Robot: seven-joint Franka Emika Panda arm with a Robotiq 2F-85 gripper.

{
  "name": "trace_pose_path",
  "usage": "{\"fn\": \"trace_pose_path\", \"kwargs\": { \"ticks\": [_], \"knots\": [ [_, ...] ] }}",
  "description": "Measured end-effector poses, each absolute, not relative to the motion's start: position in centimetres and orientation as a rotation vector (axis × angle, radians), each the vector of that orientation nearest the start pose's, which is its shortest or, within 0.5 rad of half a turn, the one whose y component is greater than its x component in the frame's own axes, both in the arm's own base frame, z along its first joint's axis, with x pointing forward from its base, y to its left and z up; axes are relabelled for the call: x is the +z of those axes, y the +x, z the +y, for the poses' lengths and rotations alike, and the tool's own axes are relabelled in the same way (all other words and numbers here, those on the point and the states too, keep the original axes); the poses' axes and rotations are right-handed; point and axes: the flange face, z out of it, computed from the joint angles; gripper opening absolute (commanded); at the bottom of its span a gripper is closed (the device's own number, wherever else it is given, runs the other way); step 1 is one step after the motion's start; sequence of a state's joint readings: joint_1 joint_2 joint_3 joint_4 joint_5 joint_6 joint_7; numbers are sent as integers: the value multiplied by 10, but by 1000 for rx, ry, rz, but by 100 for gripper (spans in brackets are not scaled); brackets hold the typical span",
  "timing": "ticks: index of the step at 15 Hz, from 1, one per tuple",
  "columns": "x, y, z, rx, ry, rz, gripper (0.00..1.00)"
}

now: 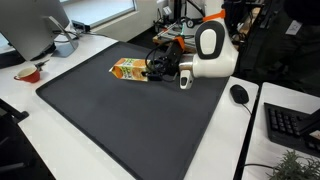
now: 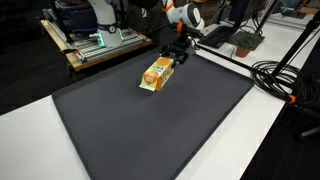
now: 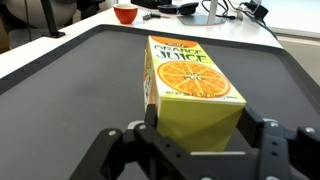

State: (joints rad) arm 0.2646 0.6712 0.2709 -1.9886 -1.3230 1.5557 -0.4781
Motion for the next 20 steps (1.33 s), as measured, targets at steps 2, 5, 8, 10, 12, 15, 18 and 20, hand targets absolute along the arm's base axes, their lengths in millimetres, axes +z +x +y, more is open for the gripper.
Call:
{"fn": "trace_pose_path", "kwargs": {
  "ticks": [2, 5, 8, 10, 12, 15, 18, 20],
  "knots": [
    [133, 506, 181, -931, 1173, 1553, 79],
    [133, 506, 181, -931, 1173, 1553, 79],
    [133, 506, 181, -931, 1173, 1553, 79],
    [133, 506, 181, -931, 1173, 1553, 79],
    [133, 506, 181, -931, 1173, 1553, 79],
    [133, 506, 181, -931, 1173, 1553, 79],
    [133, 506, 181, -931, 1173, 1553, 79],
    [133, 506, 181, -931, 1173, 1553, 54]
  ]
}}
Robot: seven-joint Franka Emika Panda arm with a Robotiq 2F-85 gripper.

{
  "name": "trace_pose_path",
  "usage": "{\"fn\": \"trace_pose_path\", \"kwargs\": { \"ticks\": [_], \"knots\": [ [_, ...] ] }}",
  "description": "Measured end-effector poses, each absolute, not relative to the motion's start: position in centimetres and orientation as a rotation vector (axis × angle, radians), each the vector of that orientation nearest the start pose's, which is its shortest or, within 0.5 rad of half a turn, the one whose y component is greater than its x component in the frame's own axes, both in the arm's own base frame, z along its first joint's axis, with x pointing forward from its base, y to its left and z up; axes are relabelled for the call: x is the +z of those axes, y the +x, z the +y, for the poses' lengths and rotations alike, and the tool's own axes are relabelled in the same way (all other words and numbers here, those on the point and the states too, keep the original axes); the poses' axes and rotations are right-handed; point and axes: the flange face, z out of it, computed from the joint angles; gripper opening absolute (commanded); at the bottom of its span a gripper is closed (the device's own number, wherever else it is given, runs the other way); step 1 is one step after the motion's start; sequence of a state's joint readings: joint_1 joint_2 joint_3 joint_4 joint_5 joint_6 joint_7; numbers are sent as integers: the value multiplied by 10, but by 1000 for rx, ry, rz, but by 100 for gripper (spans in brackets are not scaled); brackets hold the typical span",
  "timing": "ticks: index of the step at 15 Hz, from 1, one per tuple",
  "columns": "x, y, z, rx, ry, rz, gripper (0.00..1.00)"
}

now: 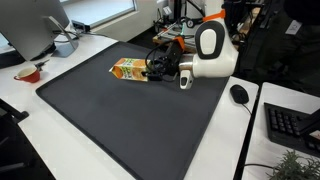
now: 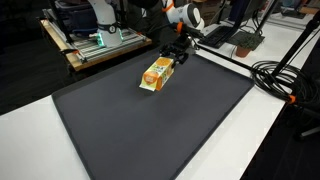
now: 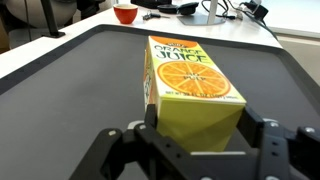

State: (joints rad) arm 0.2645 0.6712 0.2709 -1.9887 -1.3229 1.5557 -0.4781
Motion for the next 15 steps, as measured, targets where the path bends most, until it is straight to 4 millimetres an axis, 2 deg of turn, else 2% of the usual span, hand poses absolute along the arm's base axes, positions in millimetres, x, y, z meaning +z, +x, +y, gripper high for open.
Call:
{"fn": "trace_pose_path", "kwargs": {
  "ticks": [4, 13, 14, 15],
  "knots": [
    [128, 512, 176, -929, 1194, 1529, 54],
    [89, 534, 162, -976, 1225, 1506, 54],
    [85, 535, 161, -979, 1226, 1506, 95],
    [82, 536, 161, -983, 1227, 1506, 96]
  ]
}}
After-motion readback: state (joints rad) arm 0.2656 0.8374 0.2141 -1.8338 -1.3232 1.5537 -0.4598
